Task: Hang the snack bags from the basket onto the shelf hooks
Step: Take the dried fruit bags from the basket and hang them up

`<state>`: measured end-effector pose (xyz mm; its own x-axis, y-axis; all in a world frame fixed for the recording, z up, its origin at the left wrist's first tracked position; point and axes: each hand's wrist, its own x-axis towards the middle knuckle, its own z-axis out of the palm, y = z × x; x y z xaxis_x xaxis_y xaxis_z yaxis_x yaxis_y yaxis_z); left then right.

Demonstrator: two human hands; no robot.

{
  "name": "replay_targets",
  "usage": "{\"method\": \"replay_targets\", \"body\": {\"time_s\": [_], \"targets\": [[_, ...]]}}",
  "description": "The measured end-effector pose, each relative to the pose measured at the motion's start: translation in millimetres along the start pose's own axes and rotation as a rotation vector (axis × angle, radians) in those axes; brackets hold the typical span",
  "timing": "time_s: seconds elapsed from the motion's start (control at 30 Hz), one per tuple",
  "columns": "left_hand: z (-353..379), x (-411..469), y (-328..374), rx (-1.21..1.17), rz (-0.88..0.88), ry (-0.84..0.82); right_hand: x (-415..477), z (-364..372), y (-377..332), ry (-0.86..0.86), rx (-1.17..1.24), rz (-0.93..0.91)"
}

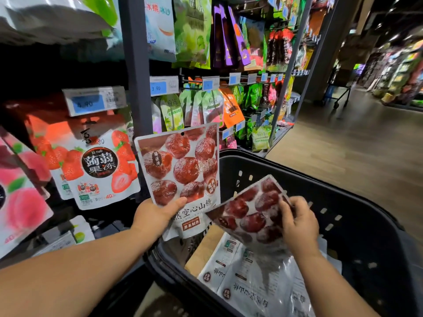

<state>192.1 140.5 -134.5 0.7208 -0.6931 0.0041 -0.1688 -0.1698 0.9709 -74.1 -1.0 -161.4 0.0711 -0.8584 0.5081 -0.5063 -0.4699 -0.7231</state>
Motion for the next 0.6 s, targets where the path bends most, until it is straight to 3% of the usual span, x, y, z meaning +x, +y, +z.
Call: {"method": "replay_targets", "body": {"time_s": [0.2, 0.6], "targets": [[6, 7, 1, 0.05, -0.01, 0.027, 7, -14, -3, 0.216, 0.172, 0.14], [24, 12, 5, -0.029, -0.04, -0.009, 47, -15, -25, 0.238, 0.356, 0.229]]}}
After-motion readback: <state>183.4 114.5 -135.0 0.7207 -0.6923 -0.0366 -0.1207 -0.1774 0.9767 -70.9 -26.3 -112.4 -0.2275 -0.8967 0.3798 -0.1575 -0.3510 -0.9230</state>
